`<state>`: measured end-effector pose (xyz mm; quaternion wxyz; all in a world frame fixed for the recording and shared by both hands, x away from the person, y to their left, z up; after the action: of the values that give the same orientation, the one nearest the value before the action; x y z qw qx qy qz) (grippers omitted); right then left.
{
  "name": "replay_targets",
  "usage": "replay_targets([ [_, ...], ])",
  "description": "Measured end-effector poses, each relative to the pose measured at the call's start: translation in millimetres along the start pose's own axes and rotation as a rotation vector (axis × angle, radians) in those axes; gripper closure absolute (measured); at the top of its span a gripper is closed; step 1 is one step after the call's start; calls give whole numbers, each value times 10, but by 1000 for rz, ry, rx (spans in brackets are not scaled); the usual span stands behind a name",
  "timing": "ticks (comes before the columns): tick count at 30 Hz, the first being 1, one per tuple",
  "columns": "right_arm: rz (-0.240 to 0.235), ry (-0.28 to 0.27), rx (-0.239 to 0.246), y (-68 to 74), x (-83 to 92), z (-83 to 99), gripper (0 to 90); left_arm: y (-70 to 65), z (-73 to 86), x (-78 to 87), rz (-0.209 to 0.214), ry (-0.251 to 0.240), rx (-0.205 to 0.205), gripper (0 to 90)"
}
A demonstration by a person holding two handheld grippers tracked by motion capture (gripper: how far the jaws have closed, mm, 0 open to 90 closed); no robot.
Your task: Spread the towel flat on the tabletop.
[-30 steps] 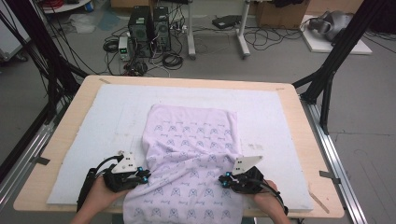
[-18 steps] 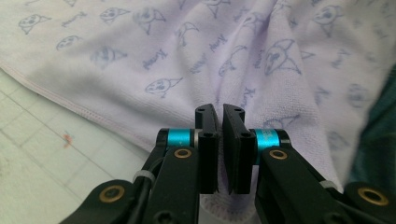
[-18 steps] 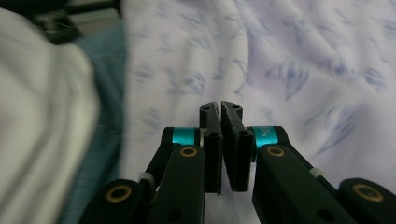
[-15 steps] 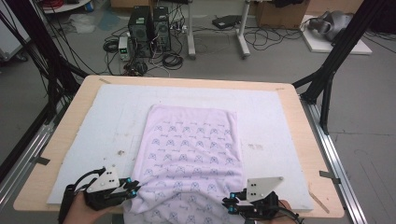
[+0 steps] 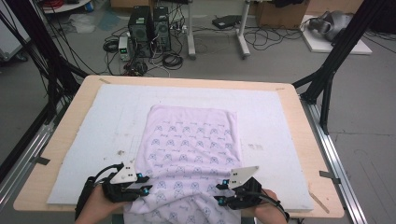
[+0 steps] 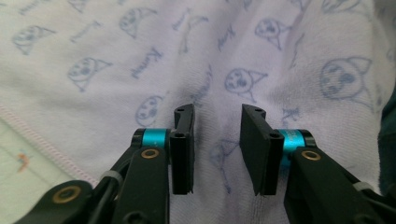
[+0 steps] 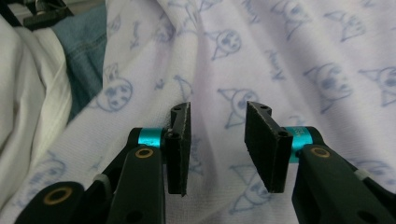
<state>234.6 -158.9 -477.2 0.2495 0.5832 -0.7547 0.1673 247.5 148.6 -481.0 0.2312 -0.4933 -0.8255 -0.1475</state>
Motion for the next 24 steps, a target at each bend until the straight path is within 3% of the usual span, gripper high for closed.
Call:
replay_targets([
  [4,27,-27,-12,-54,43,1,606,61,-31,42,-22,-24,26,644],
  [9,170,-50,-20,-309,195,-36,568,230,-27,66,-107,-35,70,508],
  [11,224,-31,-19,-425,201,-23,545,274,-14,34,-98,-22,76,563],
  [13,253,7,-17,-543,157,19,549,269,-16,-24,-61,-12,63,716],
  [15,224,60,-33,-622,93,77,698,266,-62,-50,-69,-8,36,822],
  [16,201,48,-44,-636,89,64,800,280,-90,-62,-80,-9,25,838],
  [17,238,71,-10,-674,107,47,839,306,-117,-73,-89,-11,19,844],
  [21,314,72,11,-851,208,-113,859,505,-228,-104,-120,-39,37,845],
  [24,335,58,3,-1002,233,-213,860,652,-302,-130,-143,-61,50,843],
])
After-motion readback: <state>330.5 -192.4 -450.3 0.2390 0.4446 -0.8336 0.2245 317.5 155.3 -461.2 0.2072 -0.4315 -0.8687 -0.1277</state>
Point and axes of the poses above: each handheld gripper's, and its own axes: x roughly backward along the jaws, z roughly out of its underside, y roughly to its left, the point moved 6 cm from there along -x, roughly forward along the jaws, and after that the axes turned 11 degrees about -y, right-handed, at the moved point
